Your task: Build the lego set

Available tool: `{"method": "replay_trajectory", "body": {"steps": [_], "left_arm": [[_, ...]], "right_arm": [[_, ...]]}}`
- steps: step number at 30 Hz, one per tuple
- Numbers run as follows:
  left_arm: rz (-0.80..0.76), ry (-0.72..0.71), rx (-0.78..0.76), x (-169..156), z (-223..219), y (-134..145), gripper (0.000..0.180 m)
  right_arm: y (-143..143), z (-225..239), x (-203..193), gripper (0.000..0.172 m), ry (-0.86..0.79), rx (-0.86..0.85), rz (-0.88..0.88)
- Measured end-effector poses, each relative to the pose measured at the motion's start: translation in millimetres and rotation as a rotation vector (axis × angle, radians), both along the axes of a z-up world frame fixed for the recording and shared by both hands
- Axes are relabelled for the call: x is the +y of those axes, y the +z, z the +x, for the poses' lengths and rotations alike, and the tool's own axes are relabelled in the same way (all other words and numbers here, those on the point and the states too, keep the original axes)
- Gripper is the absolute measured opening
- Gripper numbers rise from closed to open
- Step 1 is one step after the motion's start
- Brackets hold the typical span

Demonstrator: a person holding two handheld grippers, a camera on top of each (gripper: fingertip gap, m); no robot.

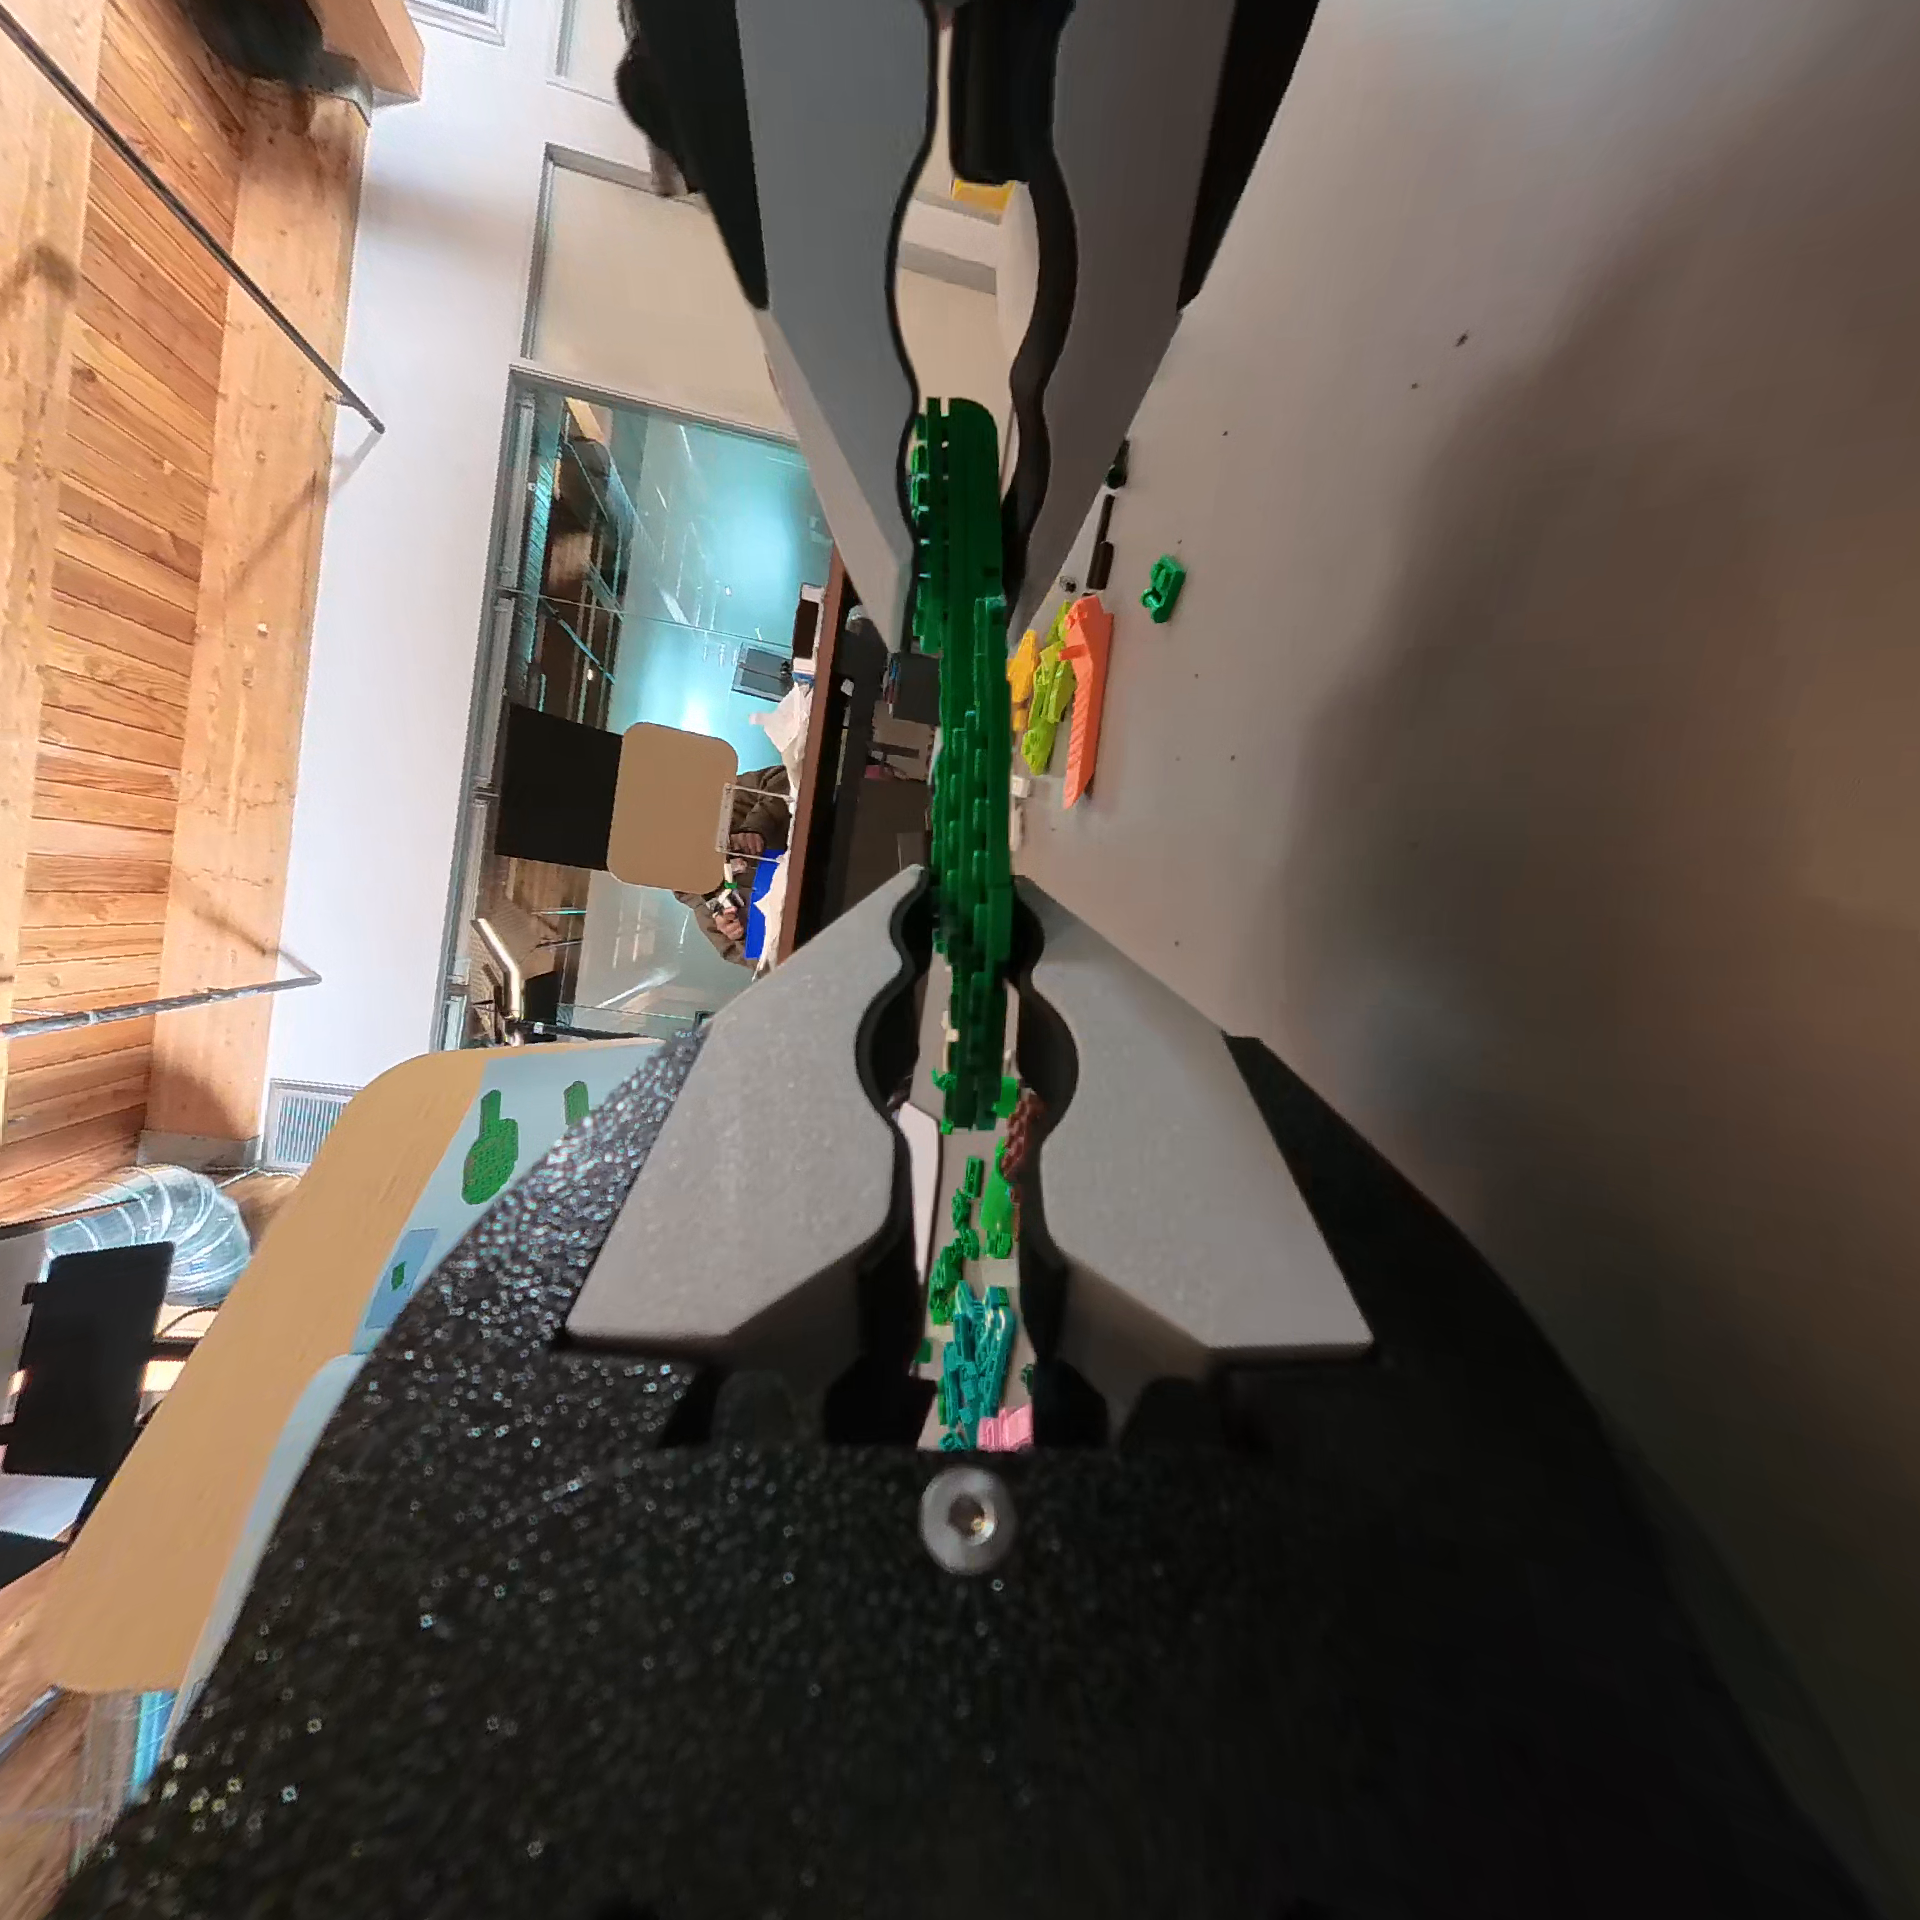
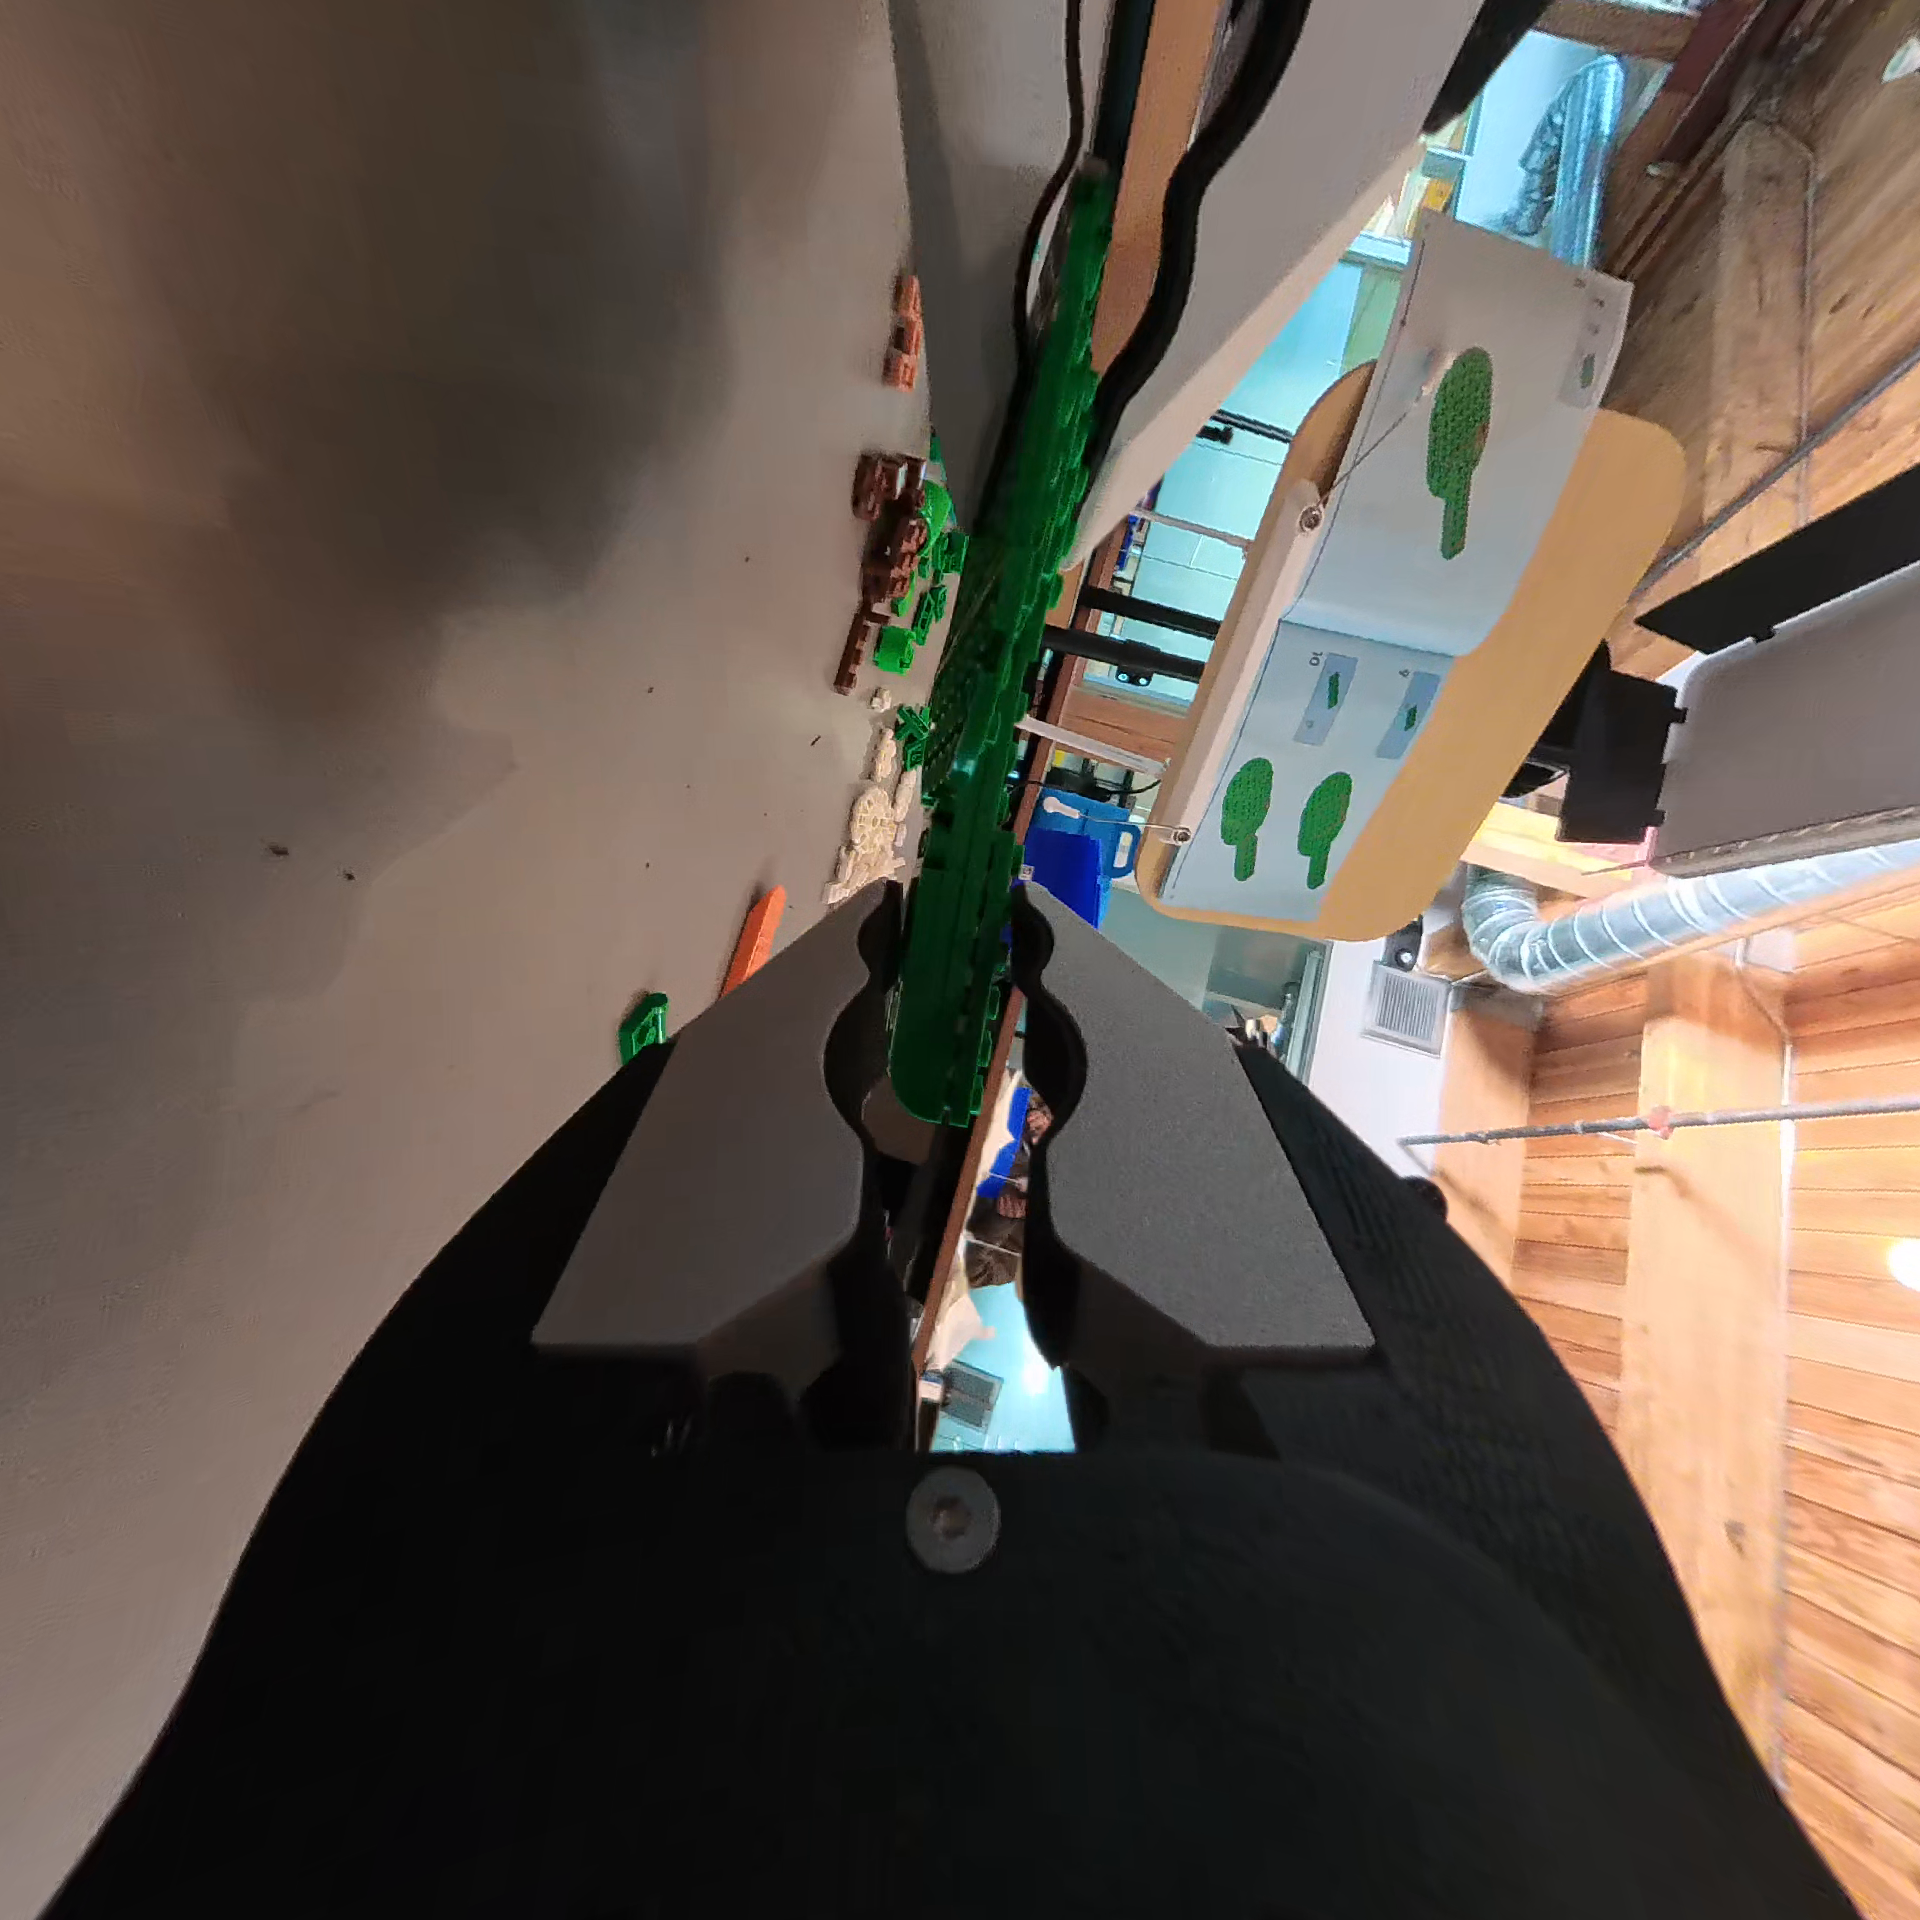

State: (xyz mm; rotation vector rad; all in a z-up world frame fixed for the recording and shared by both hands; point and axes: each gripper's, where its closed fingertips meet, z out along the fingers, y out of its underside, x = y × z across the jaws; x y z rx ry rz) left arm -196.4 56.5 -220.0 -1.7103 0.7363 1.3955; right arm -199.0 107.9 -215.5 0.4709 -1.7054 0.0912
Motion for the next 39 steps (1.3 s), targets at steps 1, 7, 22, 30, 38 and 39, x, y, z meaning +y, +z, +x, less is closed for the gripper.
{"method": "replay_trajectory", "body": {"steps": [1, 7, 22, 30, 38, 39], "left_arm": [[0.000, 0.000, 0.001, 0.1, 0.4, 0.1, 0.009], [-0.009, -0.004, 0.004, 1.0, 2.0, -1.4, 0.009], [0.011, -0.009, -0.059, 1.0, 1.0, -0.3, 0.009], [0.032, -0.011, -0.064, 0.4, 1.5, 3.1, 0.009], [0.016, -0.024, -0.127, 2.0, 1.9, -2.1, 0.009], [0.025, -0.035, -0.165, 1.7, 2.3, -2.1, 0.009]], "right_arm": [[0.2, 0.2, 0.1, 0.018, -0.001, -0.010, -0.010], [-0.7, 0.0, 1.2, 0.016, -0.019, -0.083, -0.052], [0.2, -5.8, 18.8, 0.031, -0.092, -0.168, -0.170], [4.4, -5.6, 17.7, 0.015, -0.081, -0.093, -0.115], [-4.3, -1.6, 17.1, 0.016, -0.068, -0.276, -0.279], [-2.7, 0.2, 16.6, 0.020, -0.051, -0.328, -0.353]]}}
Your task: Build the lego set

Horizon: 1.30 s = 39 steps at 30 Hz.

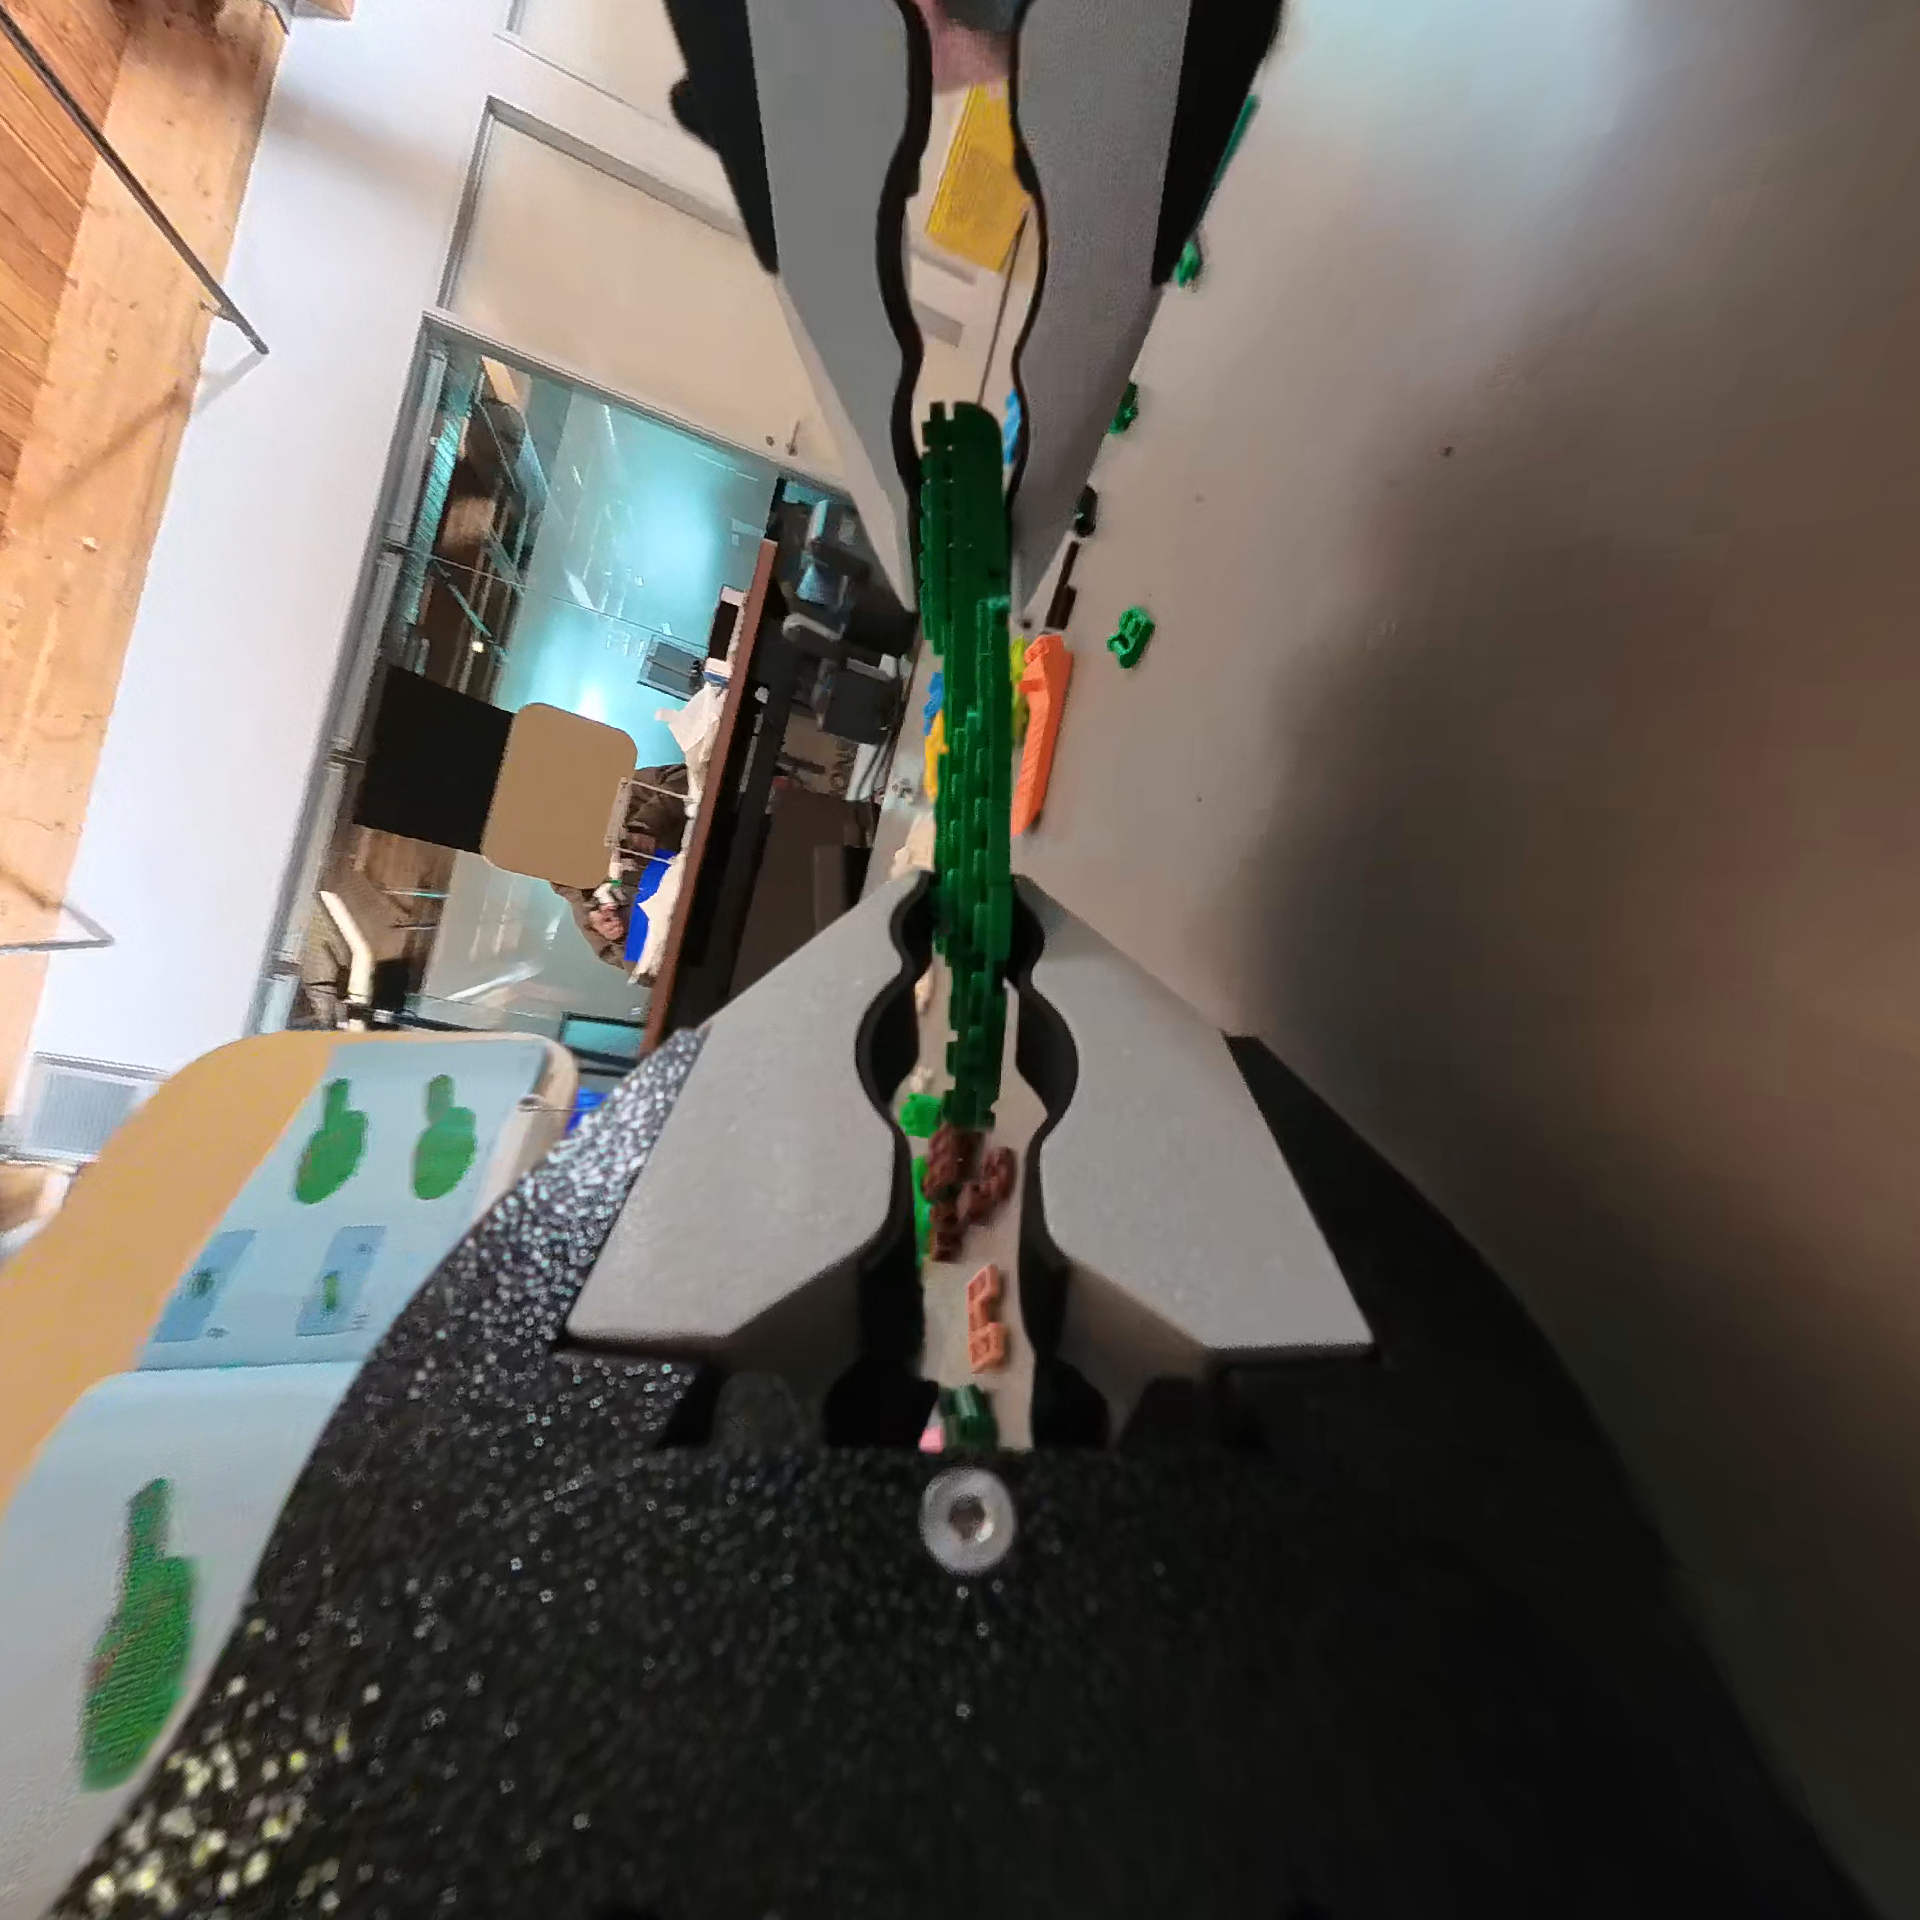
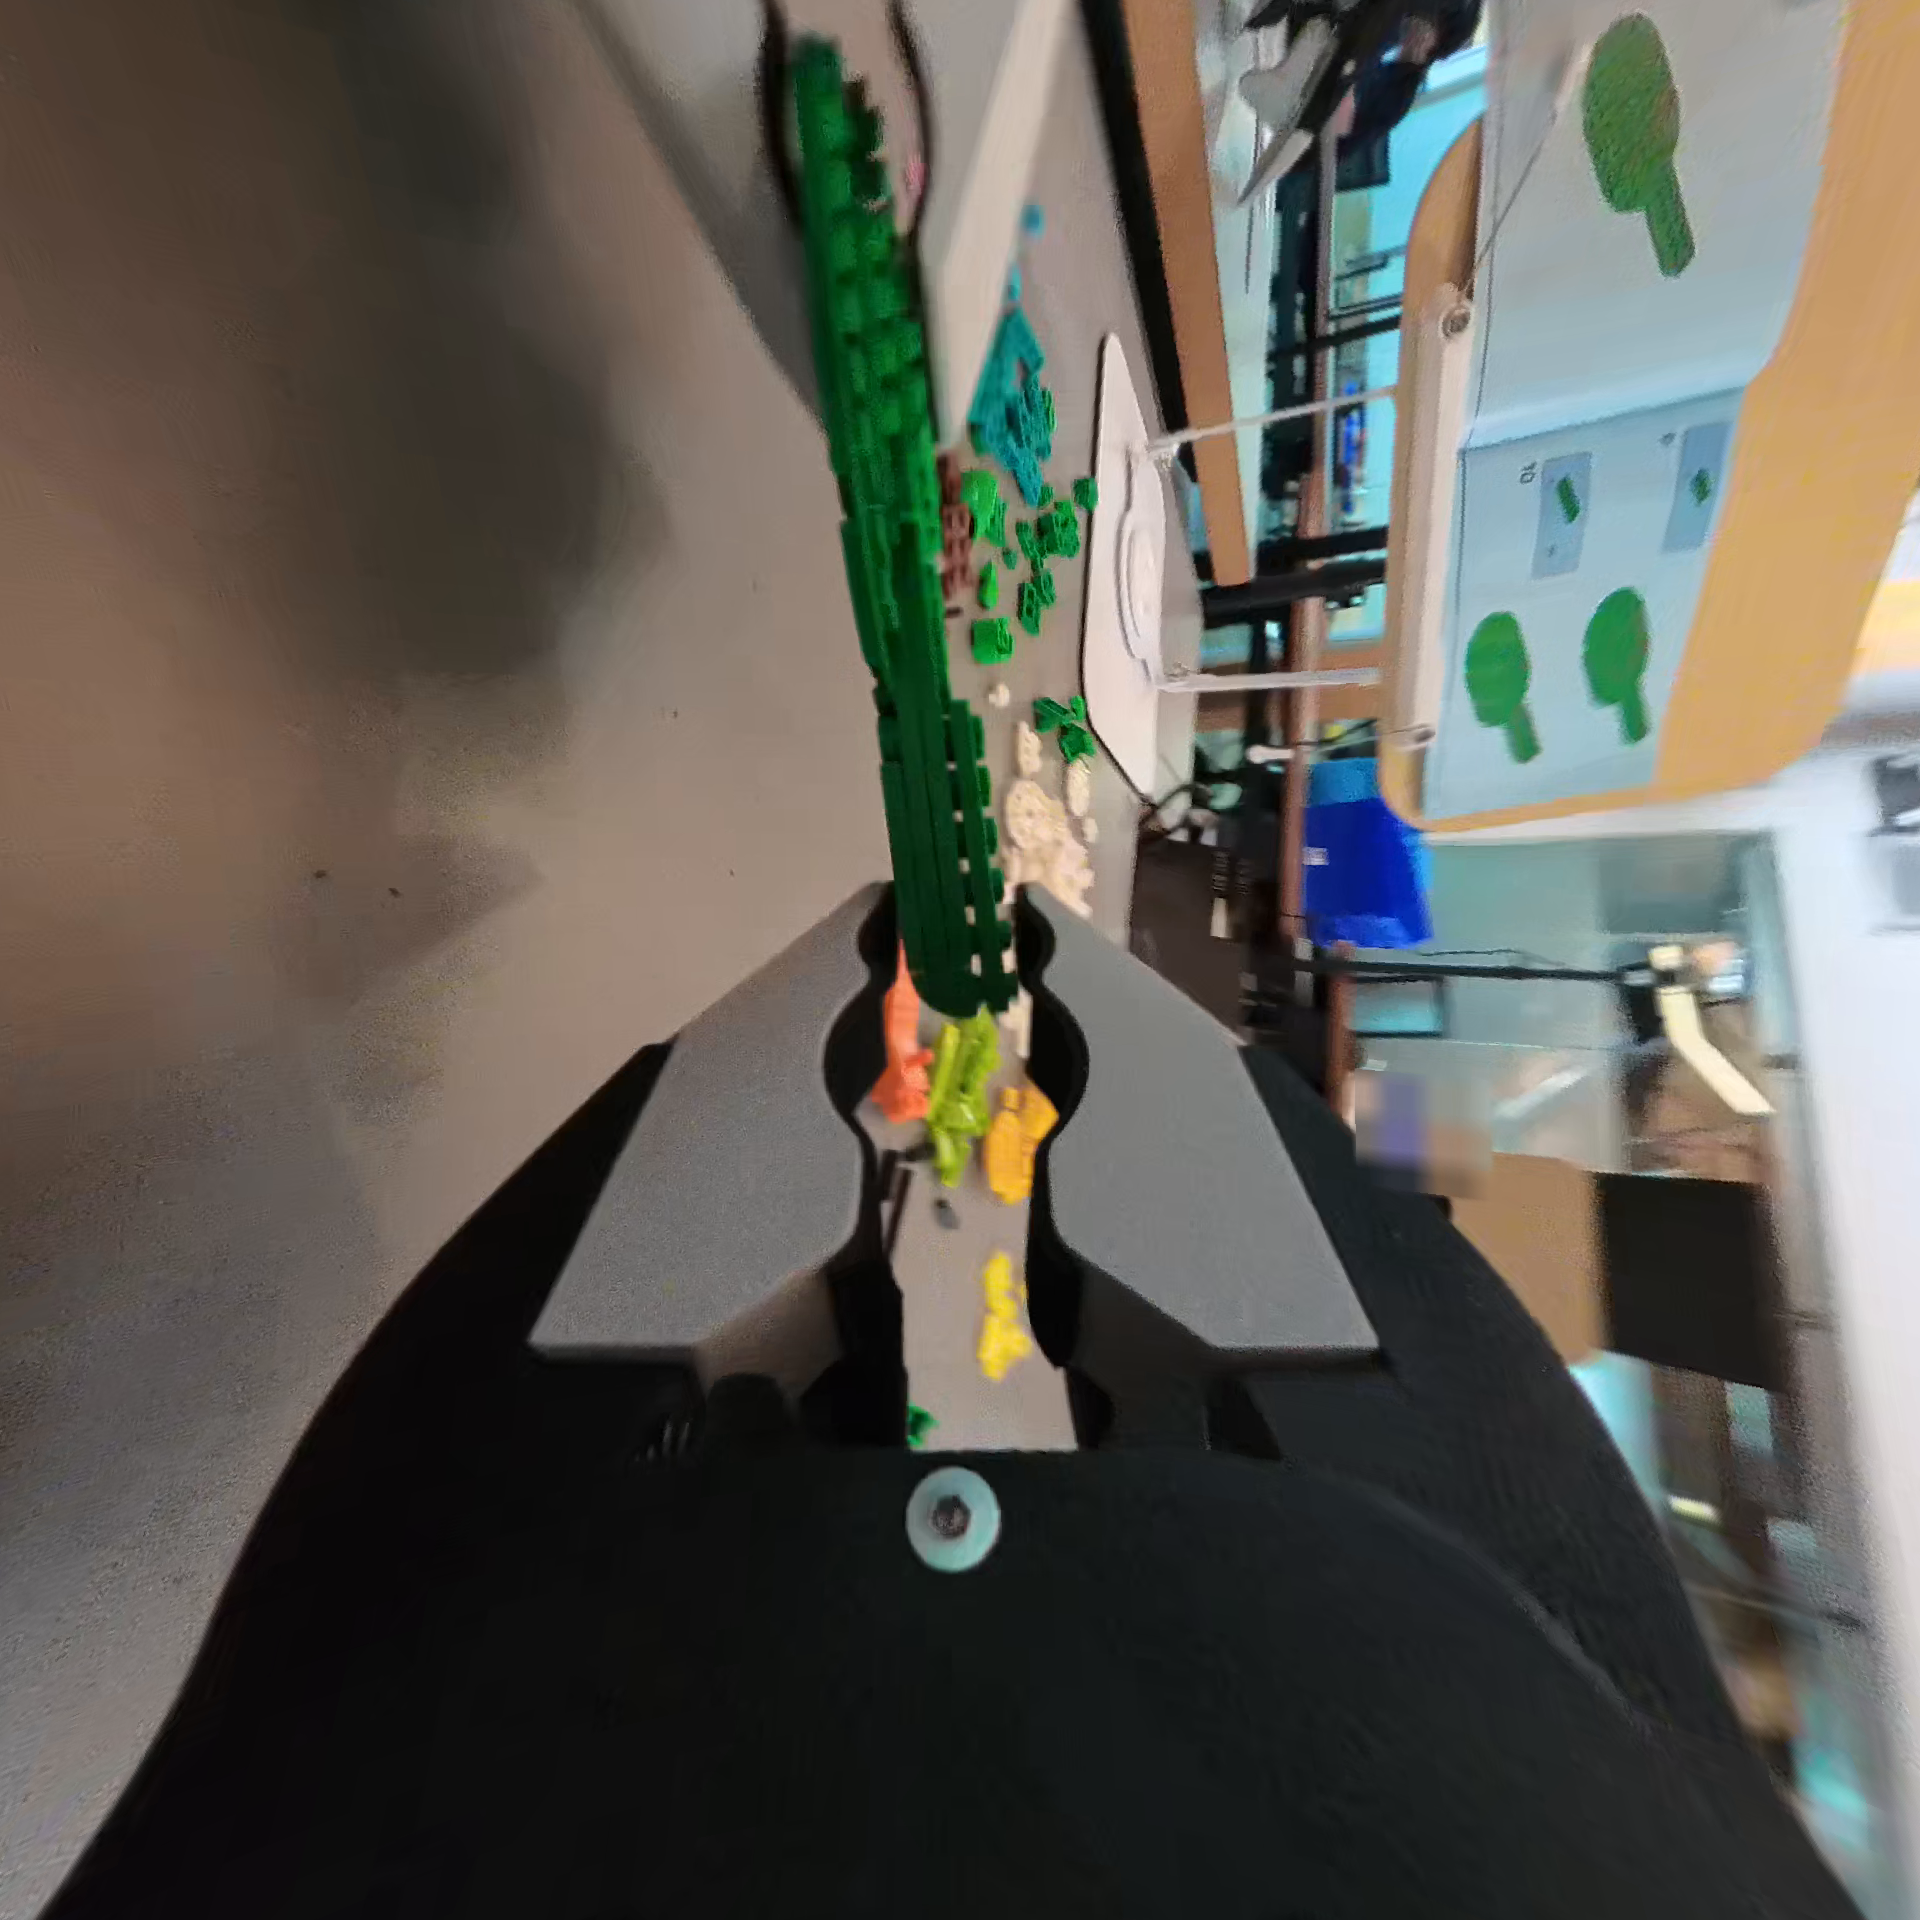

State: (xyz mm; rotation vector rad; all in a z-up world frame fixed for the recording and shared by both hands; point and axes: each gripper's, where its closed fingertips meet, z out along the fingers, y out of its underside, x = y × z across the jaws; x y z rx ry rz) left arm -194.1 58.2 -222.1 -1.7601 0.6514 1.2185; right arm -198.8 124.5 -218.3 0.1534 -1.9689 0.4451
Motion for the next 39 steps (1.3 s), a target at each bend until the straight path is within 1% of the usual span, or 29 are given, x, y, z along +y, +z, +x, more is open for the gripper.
{"method": "replay_trajectory", "body": {"steps": [1, 2, 3, 4, 6, 8, 9, 12, 16, 24, 25, 27, 29, 31, 32, 33, 35, 39], "left_arm": [[0.010, -0.004, -0.036, -0.9, -1.1, 0.3, 0.009], [0.019, -0.013, -0.071, -1.8, -1.8, 1.0, 0.010], [0.027, -0.038, -0.120, -2.0, -0.6, 0.7, 0.009], [0.036, -0.053, -0.174, -2.4, -0.6, 0.5, 0.009], [0.045, -0.087, -0.266, -3.0, 0.7, -0.4, 0.010], [0.057, -0.126, -0.335, -3.2, 3.6, 0.3, 0.010], [0.055, -0.142, -0.361, -3.2, 5.1, -0.2, 0.010], [0.045, -0.173, -0.400, -3.4, 8.5, -2.3, 0.009], [0.046, -0.188, -0.420, -3.3, 10.3, -2.1, 0.010], [0.020, -0.185, -0.413, -2.9, 10.1, -6.3, 0.010], [0.017, -0.182, -0.409, -3.0, 9.6, -6.9, 0.010], [0.015, -0.166, -0.398, -2.9, 7.1, -7.4, 0.010], [0.028, -0.160, -0.414, -3.6, 4.8, -5.6, 0.010], [0.032, -0.176, -0.440, -2.8, 7.4, -5.4, 0.009], [0.030, -0.178, -0.435, -2.2, 8.3, -5.2, 0.009], [0.027, -0.184, -0.432, -1.5, 9.9, -5.6, 0.009], [0.018, -0.194, -0.440, -0.6, 12.5, -6.9, 0.010], [0.029, -0.183, -0.446, -3.0, 8.3, -5.6, 0.010]], "right_arm": [[2.0, 1.2, 0.7, 0.035, 0.004, -0.054, -0.077], [3.3, 4.1, 0.5, 0.044, 0.020, -0.119, -0.151], [6.9, 8.5, -0.9, 0.045, 0.053, -0.170, -0.222], [13.2, 12.5, -2.2, 0.042, 0.089, -0.192, -0.285], [22.2, 23.1, -5.8, 0.026, 0.173, -0.213, -0.345], [24.6, 27.9, -6.5, 0.021, 0.197, -0.229, -0.356], [24.5, 29.2, -6.7, 0.021, 0.201, -0.237, -0.356], [20.5, 34.2, -8.3, 0.017, 0.228, -0.262, -0.326], [19.6, 38.1, -8.2, 0.015, 0.247, -0.281, -0.307], [12.0, 40.1, -6.8, 0.014, 0.244, -0.243, -0.176], [11.4, 38.8, -6.7, 0.014, 0.237, -0.247, -0.175], [13.1, 33.5, -6.2, 0.015, 0.194, -0.275, -0.229], [14.9, 28.6, -7.3, 0.019, 0.169, -0.256, -0.258], [3.5, 26.8, -8.5, 0.046, 0.142, -0.261, -0.175], [-1.2, 27.2, -10.9, 0.051, 0.139, -0.266, -0.147], [-0.9, 28.5, -15.9, 0.046, 0.162, -0.245, -0.144], [5.0, 29.5, -23.7, 0.020, 0.201, -0.193, -0.165], [3.8, 27.1, -26.4, 0.016, 0.193, -0.233, -0.199]]}}
